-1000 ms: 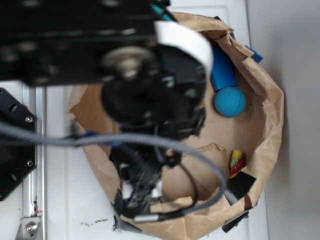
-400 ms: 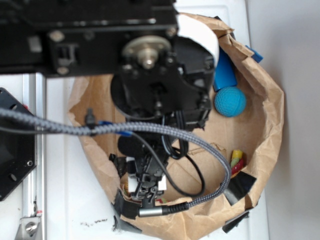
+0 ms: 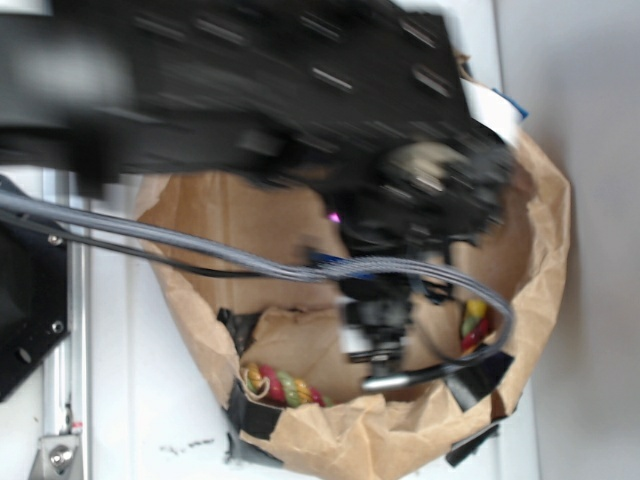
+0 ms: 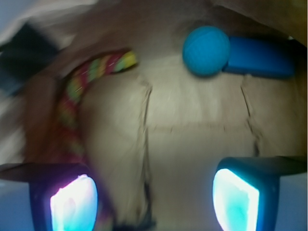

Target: Grab the multicolored rope.

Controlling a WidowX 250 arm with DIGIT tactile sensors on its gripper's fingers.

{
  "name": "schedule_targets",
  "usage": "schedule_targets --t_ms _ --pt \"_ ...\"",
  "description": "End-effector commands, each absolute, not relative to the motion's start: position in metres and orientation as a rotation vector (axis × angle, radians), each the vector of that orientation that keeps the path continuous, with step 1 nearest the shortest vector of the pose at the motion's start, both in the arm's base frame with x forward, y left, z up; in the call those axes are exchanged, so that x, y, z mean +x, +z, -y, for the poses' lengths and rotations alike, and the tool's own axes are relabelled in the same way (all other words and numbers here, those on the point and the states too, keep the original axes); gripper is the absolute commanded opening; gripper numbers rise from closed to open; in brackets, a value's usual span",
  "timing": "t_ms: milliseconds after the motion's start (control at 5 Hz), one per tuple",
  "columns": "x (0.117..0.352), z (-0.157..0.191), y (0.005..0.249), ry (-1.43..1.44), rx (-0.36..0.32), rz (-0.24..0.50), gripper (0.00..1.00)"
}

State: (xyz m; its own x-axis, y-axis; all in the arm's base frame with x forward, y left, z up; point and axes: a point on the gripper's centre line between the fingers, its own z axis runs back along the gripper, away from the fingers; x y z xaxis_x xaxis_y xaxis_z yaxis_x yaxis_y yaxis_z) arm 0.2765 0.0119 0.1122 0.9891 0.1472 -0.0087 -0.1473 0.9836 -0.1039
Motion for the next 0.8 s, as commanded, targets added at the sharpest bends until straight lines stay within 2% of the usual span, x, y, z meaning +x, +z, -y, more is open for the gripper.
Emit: schedule_targets --t_ms 0,200,400,600 --pt "0.277 0.003 0.096 0.064 -0.05 -0.01 1.0" --pt "0.265 0.016 0.091 0.018 -0.034 -0.04 1.0" --pt "0.251 0.029 0.095 -0.039 -0.066 -0.051 1.0" --pt "0.247 0.035 0.102 -0.053 -0.115 -0.044 1.0"
